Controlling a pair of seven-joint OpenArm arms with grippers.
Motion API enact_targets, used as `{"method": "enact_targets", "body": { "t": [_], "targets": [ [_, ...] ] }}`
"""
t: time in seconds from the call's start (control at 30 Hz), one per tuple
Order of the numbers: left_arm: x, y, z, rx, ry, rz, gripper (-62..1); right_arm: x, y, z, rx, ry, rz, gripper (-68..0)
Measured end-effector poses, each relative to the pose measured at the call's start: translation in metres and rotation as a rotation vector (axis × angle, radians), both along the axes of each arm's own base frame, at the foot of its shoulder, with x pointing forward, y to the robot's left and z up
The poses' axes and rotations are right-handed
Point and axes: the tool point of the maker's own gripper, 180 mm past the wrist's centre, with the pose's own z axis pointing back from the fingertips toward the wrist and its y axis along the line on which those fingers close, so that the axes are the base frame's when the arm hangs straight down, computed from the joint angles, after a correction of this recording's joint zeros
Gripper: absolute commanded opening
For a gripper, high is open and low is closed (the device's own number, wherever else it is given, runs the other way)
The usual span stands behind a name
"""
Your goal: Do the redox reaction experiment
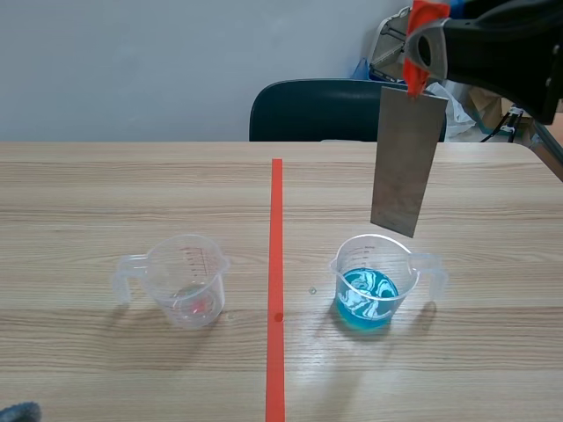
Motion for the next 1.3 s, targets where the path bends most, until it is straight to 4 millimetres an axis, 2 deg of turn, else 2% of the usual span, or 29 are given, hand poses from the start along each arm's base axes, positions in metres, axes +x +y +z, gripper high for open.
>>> {"method": "enact_targets", "body": {
  "t": [0.2, 0.6, 0.93, 1.3],
  "targets": [
    [0.000, 0.000, 0.000, 0.000, 0.000, 0.000, 1.4, -0.008, 0.023, -0.005, 0.014, 0.021, 0.086, -66.6],
    [0.000, 0.000, 0.000, -0.001, -0.001, 0.000, 1.4, -0.010, 0.069, 0.012, 0.056, -0.033, 0.199, -66.6],
    [0.000, 0.000, 0.001, -0.003, -0.003, 0.000, 1.4, 0.000, 0.111, -0.004, 0.065, -0.021, 0.250, -66.6],
    [0.000, 0.000, 0.001, -0.003, -0.003, 0.000, 1.4, 0.002, 0.152, -0.001, 0.097, -0.036, 0.311, -66.6]
  ]
}}
